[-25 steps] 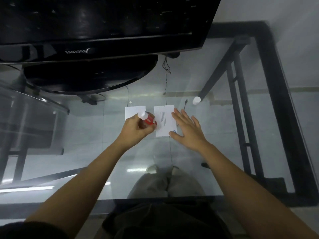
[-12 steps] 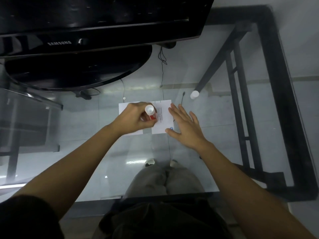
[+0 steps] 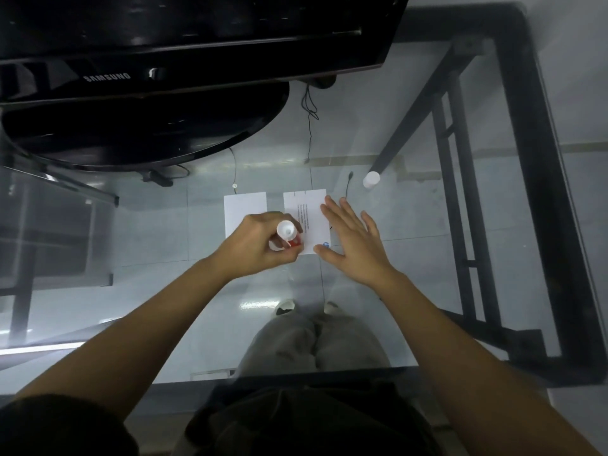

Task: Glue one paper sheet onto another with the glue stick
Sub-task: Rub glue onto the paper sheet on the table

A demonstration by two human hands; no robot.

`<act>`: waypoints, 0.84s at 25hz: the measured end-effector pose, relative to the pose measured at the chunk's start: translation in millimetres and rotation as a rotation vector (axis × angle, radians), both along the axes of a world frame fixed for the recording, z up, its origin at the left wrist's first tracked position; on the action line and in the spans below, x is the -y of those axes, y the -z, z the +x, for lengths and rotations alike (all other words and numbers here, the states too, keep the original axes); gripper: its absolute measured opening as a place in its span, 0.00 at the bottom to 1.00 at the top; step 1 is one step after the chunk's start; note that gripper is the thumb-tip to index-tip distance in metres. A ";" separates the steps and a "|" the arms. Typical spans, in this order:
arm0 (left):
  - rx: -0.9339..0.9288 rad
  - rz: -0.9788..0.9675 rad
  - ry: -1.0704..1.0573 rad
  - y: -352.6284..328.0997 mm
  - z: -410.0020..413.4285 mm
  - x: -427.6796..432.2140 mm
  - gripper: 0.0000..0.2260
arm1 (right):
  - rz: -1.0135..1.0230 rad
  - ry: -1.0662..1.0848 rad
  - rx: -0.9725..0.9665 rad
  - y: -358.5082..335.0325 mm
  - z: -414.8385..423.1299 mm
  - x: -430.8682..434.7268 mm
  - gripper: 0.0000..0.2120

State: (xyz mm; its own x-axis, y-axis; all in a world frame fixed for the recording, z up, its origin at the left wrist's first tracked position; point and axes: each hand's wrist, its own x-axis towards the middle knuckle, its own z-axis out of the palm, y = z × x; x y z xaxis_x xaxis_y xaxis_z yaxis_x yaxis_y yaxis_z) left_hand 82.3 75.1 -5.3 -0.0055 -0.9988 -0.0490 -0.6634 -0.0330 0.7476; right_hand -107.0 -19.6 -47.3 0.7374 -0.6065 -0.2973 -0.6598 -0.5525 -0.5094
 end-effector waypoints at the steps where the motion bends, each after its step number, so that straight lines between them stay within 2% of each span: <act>1: -0.006 0.018 0.003 0.9 -1.1 0.9 0.09 | -0.006 -0.002 0.005 0.0 0.1 0.3 0.33; 5: 0.024 -0.004 -0.015 -1.0 10.1 30.6 0.09 | 0.002 -0.003 0.037 -0.2 -1.0 -0.5 0.33; 10: 0.036 -0.044 -0.185 -3.7 21.3 51.7 0.08 | 0.023 0.013 0.026 1.2 1.2 -1.0 0.34; 13: -0.034 -0.029 -0.113 -3.1 9.1 28.1 0.09 | -0.003 0.009 0.034 1.3 0.2 -0.5 0.35; 16: -0.021 0.011 -0.013 -0.5 -4.1 7.6 0.09 | -0.010 0.001 0.018 0.9 -0.4 -0.5 0.35; 21: 0.037 0.004 -0.031 -1.1 4.8 35.3 0.09 | 0.005 0.003 0.023 -0.3 0.6 0.1 0.35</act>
State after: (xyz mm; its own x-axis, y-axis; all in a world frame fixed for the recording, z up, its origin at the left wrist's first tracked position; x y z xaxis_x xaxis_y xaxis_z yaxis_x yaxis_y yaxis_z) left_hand 87.1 39.8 -4.2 0.0269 -0.9983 -0.0526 -0.6893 -0.0567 0.7223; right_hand -106.4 -19.7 -47.1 0.7423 -0.6072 -0.2833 -0.6494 -0.5480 -0.5272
